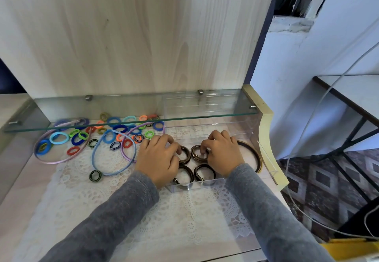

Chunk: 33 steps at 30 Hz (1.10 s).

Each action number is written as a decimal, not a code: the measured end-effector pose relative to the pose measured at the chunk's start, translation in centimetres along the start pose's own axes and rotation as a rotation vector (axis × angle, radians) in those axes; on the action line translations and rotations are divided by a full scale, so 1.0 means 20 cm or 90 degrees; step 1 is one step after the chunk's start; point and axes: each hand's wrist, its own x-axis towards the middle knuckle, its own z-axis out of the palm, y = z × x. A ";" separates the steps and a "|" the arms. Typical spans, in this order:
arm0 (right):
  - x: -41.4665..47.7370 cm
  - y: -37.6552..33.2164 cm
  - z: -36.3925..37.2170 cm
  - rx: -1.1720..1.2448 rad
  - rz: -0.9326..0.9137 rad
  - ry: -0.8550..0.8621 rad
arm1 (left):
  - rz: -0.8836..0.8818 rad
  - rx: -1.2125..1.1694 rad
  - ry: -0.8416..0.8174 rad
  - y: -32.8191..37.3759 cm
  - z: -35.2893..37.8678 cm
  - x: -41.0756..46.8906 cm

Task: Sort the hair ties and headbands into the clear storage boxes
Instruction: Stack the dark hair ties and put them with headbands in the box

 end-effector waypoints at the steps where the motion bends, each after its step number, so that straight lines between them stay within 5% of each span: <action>1: 0.00 0.00 0.00 -0.002 0.002 -0.003 | -0.003 -0.002 -0.003 0.00 0.00 0.00; 9: 0.00 0.00 0.01 0.040 0.018 0.005 | -0.043 -0.099 -0.021 0.00 0.01 -0.06; 17: -0.09 0.14 0.04 0.261 0.095 0.162 | -0.118 -0.170 -0.016 0.02 0.02 -0.19; 24: -0.24 0.27 0.01 0.163 0.210 0.305 | -0.153 -0.145 -0.090 0.03 0.02 -0.28; 33: -0.39 0.30 0.01 0.273 0.309 0.265 | -0.126 -0.089 -0.135 0.07 -0.04 -0.36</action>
